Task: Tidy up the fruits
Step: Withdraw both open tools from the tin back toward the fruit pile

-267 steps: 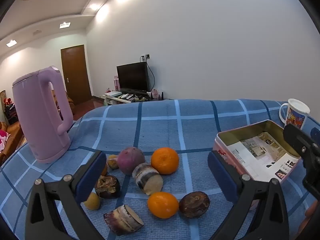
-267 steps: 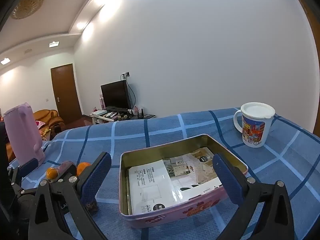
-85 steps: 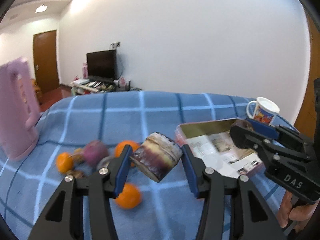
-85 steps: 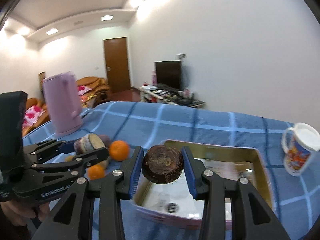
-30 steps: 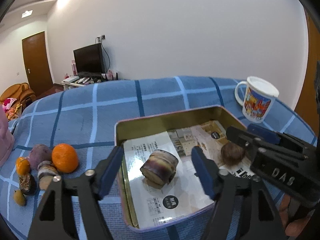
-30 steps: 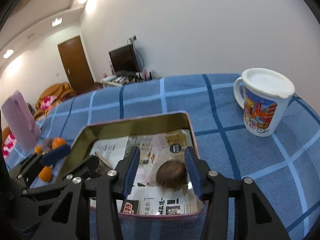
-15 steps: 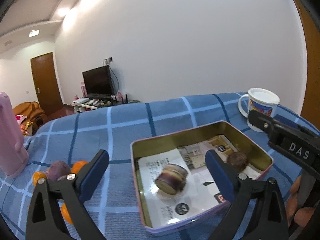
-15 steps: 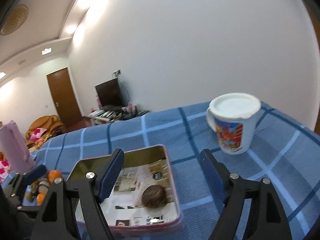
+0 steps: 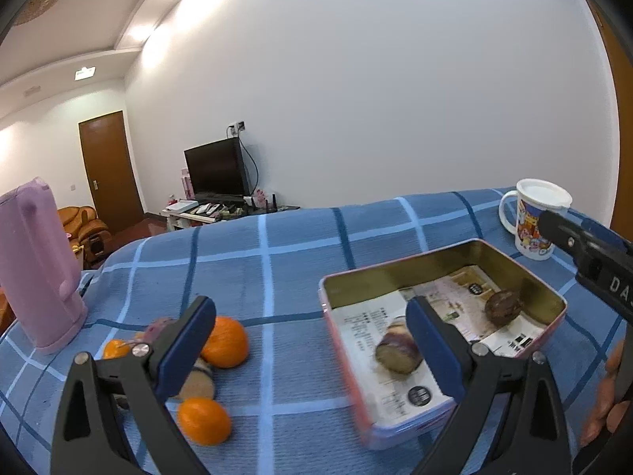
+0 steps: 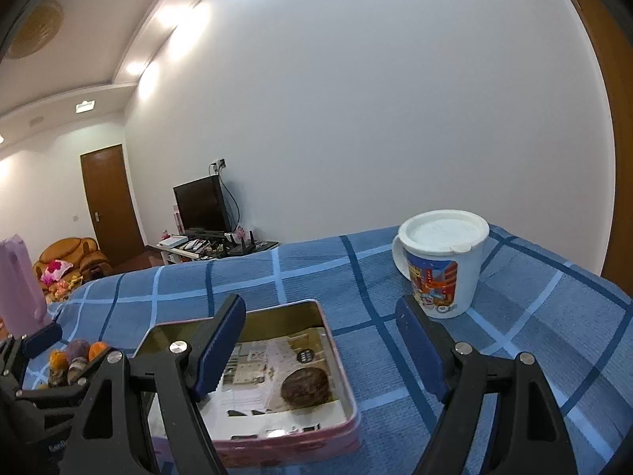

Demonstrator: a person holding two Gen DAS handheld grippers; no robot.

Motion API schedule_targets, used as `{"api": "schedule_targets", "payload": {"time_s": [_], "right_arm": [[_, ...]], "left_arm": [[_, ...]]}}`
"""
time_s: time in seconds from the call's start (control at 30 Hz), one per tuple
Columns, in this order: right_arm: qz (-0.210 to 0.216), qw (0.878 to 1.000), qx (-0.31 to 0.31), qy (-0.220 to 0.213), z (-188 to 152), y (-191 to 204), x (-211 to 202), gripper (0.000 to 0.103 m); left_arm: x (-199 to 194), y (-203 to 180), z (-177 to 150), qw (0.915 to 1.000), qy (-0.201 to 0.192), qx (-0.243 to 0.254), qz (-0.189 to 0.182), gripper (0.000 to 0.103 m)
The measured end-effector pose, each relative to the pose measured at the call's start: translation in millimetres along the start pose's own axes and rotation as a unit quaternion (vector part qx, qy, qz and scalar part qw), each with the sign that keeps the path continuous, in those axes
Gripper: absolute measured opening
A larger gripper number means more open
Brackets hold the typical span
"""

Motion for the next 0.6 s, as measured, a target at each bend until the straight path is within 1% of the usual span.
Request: {"api": "schedule_targets", "payload": {"time_s": [0.23,0.6], "right_arm": [[0.005,1.000,-0.024,0.001,-2,24,-8,0.079],[0.054,0.998,-0.026,0.020,-6,74,-10,0.080]], "left_arm": [[-7,28,-3,0.9999,0.001,-0.011,0.007,0.100],[-6,71,-6,0.9988,0.016,-0.043,0.019,0.102]]}}
Point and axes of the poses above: each gripper's, at about its wrist camera, not at the fingertips, and x roughly the way its jaws point, y to its left, z to its top, the point moved 3 cm from there along x, roughly the way its jaws point, and after that the axes turned 9 degrees about -x, right-handed, at the moved point
